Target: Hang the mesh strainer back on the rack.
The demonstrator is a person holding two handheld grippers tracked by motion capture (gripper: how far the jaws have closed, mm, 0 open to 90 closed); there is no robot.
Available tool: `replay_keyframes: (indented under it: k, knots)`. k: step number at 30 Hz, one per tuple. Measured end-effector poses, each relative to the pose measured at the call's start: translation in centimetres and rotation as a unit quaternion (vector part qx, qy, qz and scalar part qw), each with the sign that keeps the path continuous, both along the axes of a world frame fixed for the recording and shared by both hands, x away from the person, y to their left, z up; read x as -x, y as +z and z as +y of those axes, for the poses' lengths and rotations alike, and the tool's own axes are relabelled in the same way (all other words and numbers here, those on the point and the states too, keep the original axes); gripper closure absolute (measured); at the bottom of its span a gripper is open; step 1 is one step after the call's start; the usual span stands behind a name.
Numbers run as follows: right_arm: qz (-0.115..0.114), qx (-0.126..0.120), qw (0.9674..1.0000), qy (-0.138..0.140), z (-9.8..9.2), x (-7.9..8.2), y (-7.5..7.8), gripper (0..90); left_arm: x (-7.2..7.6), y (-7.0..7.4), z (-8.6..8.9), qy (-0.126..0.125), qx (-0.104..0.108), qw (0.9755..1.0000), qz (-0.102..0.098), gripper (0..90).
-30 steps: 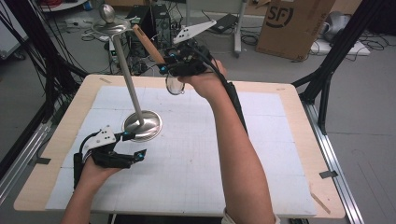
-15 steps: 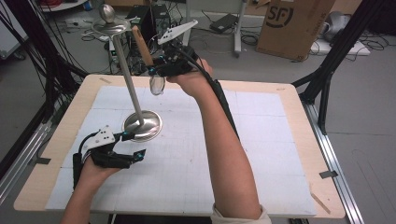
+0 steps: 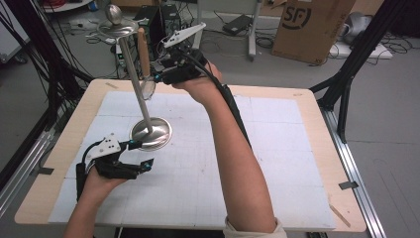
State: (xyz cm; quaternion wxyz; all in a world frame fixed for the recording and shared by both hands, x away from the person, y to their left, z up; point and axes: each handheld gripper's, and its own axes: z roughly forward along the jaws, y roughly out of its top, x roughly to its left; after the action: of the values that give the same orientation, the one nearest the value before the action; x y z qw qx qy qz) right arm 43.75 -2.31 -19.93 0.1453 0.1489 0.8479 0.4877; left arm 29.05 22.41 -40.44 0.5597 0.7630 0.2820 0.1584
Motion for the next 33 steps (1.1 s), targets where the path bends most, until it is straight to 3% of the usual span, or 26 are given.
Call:
replay_keyframes:
  k: [7,16,24,33]
  knots:
    - [-0.002,-0.011,0.9999,-0.011,-1.9,0.5,-0.2,41.7,0.0,-0.1,0.0,0.001,-0.003,1.0,0.001,21.3]
    - [-0.003,-0.026,0.9991,-0.032,-6.2,1.6,-1.5,39.9,-0.1,-0.2,-0.1,0.002,-0.008,1.0,0.003,21.4]
    - [-0.001,-0.03,0.9985,-0.047,-10.5,3.4,-2.7,38.6,-0.1,-0.2,-0.1,0.001,-0.016,0.9999,0.002,21.4]
    - [-0.014,-0.052,0.9965,-0.063,-15.1,5.6,-3.8,37.3,-0.1,-0.4,-0.5,0.0,-0.018,0.9998,0.005,21.4]
